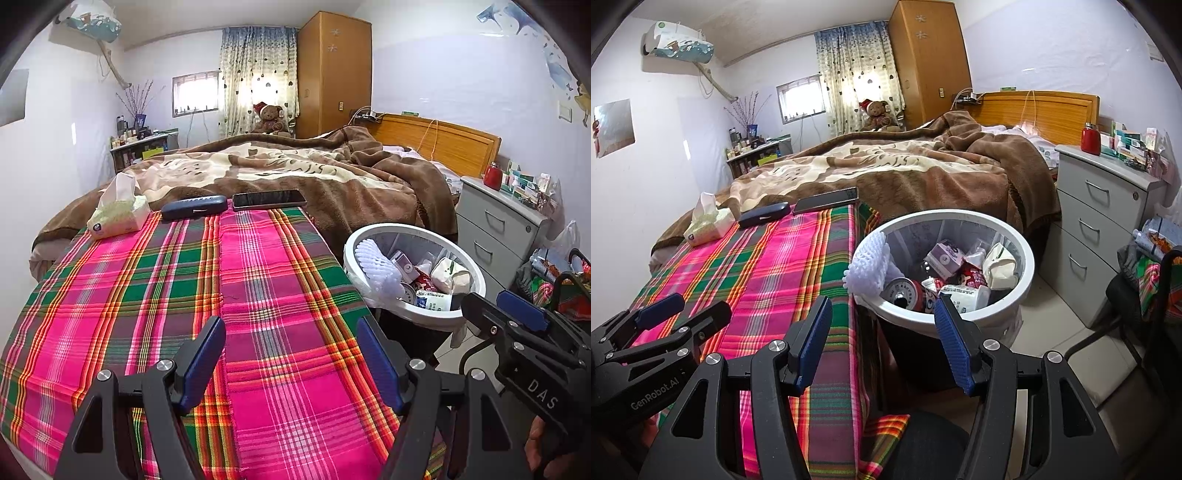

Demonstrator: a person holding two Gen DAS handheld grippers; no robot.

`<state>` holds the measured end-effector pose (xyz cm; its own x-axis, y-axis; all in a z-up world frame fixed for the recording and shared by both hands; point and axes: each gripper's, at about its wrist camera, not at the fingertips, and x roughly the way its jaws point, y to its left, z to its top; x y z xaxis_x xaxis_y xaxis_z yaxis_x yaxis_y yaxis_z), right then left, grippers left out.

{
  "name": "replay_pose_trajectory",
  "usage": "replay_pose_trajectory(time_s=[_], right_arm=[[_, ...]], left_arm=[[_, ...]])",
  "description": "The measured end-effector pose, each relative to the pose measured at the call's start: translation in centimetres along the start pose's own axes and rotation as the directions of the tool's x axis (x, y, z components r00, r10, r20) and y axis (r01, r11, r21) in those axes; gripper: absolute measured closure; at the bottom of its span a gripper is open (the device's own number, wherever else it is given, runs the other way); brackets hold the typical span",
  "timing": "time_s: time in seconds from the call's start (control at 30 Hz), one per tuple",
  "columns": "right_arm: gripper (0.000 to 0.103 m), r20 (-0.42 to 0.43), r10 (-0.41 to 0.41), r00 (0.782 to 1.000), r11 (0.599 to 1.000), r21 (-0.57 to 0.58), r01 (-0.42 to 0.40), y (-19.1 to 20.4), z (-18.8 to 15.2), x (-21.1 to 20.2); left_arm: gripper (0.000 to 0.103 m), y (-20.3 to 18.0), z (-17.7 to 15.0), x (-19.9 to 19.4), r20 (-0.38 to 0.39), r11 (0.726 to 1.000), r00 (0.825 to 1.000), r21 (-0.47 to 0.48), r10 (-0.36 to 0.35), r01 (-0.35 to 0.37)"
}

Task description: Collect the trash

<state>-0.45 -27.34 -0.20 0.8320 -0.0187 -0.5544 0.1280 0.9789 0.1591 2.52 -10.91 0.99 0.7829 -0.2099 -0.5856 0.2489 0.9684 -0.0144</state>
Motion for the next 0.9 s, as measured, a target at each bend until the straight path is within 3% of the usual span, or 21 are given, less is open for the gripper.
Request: replay_pose_trajectory(time_s=[0.9], right_arm=[[0.044,0.000,0.004,1.000,1.000,-0.004,-0.004,0.47,-0.35,0.01]], left_arm=[[0.030,0.21,-0.11,0.10,-0.001,1.000,1.000,-0.005,0.001,-0.001]])
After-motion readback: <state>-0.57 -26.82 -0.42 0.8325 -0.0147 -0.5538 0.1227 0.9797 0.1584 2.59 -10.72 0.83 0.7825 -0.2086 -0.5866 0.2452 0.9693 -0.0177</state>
